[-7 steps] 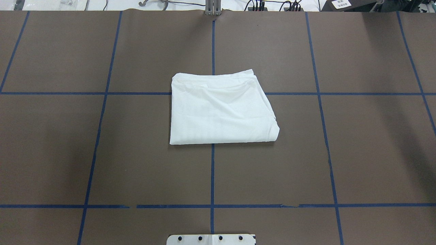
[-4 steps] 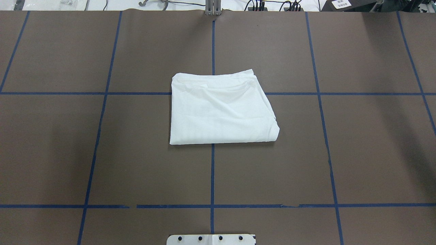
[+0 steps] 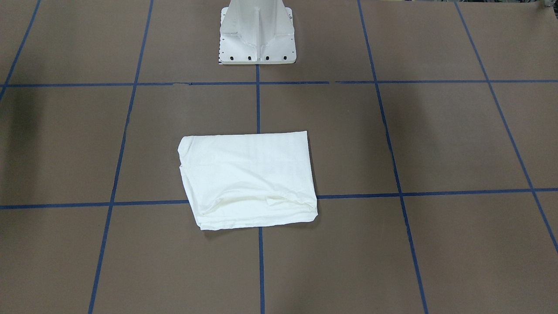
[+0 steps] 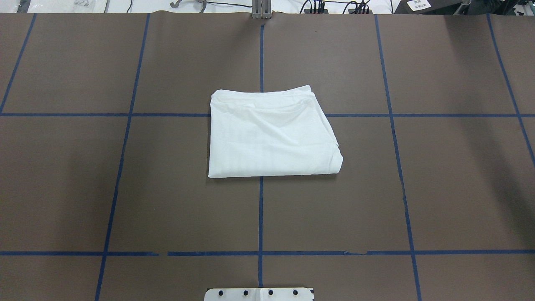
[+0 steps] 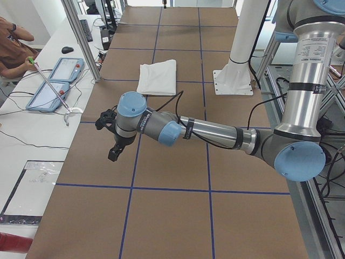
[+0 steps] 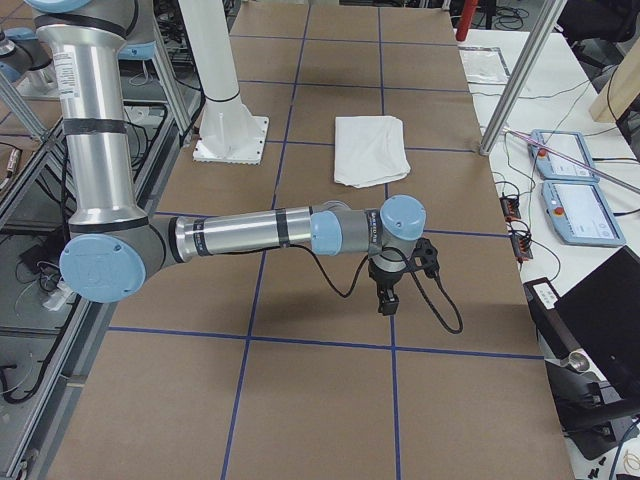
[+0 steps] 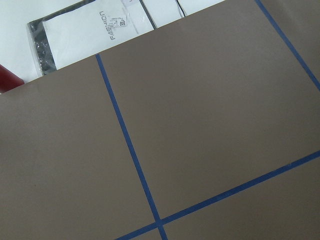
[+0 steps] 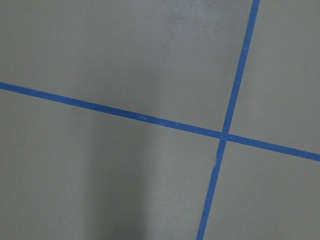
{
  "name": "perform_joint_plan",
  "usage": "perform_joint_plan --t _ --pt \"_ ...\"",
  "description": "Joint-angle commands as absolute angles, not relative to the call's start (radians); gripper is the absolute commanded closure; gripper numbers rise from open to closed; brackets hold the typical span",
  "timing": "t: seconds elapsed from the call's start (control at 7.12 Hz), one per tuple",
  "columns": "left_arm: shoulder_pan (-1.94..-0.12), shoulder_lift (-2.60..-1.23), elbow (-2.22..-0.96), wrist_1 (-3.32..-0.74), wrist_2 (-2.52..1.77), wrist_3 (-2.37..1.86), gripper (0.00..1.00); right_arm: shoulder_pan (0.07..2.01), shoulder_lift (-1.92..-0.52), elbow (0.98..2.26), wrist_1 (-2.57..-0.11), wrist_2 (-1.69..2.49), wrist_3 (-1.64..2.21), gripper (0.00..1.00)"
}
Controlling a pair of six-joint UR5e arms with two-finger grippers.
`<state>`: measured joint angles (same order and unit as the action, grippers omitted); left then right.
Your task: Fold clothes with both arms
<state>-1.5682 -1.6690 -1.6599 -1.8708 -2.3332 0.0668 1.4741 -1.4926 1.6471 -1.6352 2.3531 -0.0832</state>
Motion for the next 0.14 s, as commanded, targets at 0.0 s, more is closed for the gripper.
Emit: perform_joint_plan --t 0.0 --pt "-1.563 -1.669 -1.666 -1.868 -2.333 0.066 0.00 1.474 -1.493 1.643 -1.635 2.353 -0.084 0.00"
